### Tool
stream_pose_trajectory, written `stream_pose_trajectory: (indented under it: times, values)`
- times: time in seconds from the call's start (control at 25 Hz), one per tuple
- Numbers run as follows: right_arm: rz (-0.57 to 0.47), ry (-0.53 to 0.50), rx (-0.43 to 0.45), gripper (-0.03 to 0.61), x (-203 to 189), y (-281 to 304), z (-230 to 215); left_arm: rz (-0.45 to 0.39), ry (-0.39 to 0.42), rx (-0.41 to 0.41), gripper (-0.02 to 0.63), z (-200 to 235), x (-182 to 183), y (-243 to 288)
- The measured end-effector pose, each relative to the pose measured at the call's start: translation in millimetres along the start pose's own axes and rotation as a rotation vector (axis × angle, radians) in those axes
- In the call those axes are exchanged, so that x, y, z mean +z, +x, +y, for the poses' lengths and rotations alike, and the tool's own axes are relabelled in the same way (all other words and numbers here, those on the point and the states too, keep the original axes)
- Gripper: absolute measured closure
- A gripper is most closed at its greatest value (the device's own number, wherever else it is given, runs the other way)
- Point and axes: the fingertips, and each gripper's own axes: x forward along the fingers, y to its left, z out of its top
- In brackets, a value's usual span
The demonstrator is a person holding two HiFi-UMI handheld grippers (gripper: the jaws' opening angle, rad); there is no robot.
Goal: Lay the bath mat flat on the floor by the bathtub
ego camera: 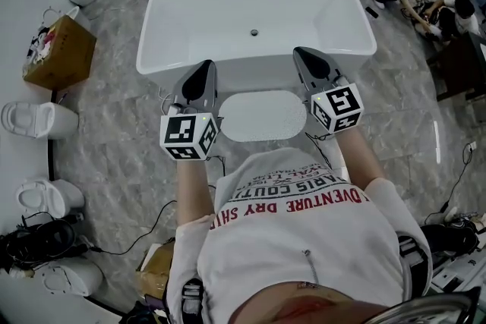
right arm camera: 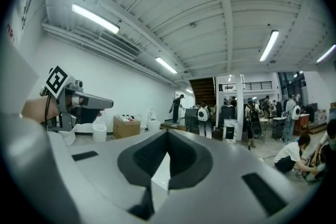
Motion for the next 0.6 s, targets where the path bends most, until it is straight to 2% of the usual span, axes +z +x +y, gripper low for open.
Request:
stream_pose_trajectory:
  times: [0.28,0.6]
  values:
    - [0.007,0.020,-0.028,0.571,-6.0,0.1,-1.3,0.025,-0.015,-0.010,0.601,0.0,-10.4,2.6]
    - [0.006,0.006,0.001,0.571,-3.6,10.0,6.8,0.028,-0.033,-0.028,0.601,0.6,-12.8,9.9]
